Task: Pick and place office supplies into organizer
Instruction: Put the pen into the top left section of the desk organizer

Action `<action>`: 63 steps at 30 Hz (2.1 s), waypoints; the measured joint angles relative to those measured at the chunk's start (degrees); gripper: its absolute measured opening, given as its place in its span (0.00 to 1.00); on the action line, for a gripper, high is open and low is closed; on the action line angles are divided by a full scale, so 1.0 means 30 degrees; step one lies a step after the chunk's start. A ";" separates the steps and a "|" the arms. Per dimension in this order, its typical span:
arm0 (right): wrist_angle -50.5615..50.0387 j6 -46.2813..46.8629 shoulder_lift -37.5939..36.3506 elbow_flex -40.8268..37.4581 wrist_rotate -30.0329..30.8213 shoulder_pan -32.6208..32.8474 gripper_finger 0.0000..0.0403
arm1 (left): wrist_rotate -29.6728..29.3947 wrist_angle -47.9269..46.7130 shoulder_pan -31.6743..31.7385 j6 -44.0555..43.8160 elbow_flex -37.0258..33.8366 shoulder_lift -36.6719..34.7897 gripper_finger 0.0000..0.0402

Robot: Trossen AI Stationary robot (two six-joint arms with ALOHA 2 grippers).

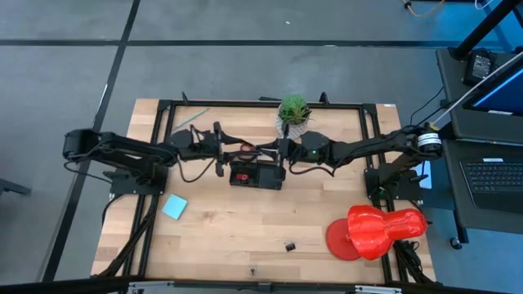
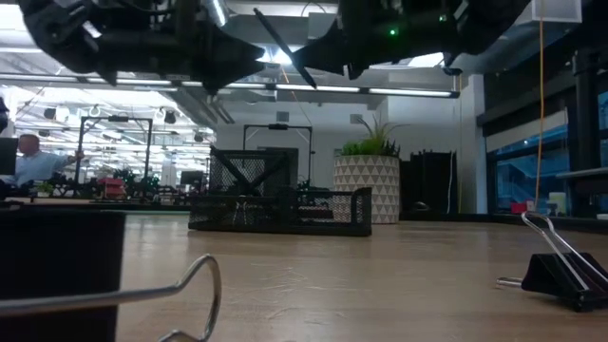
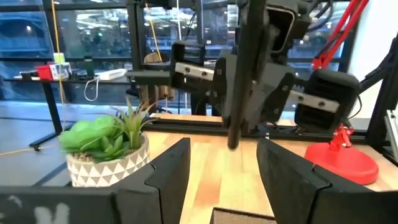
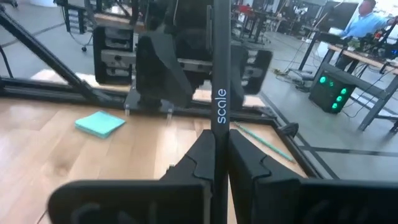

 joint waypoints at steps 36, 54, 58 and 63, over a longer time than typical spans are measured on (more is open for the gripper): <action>-0.0900 -0.0111 0.0124 -0.0015 0.0000 -0.0005 0.11 | 0.1452 0.0845 0.0000 0.1805 0.2325 0.2231 0.07; -0.6696 0.1697 0.0117 -0.0028 0.0044 -0.0012 0.50 | 0.1396 -0.2793 0.0007 0.1289 0.2311 0.1306 0.07; -0.8439 0.2955 0.0095 -0.0029 0.0030 -0.0036 0.50 | 0.1400 -0.4152 0.0007 0.0996 0.2311 0.0812 0.07; -1.0149 0.4035 0.0095 -0.0029 0.0029 -0.0036 0.48 | 0.1375 -0.4198 0.0005 0.0482 0.1424 0.0221 0.07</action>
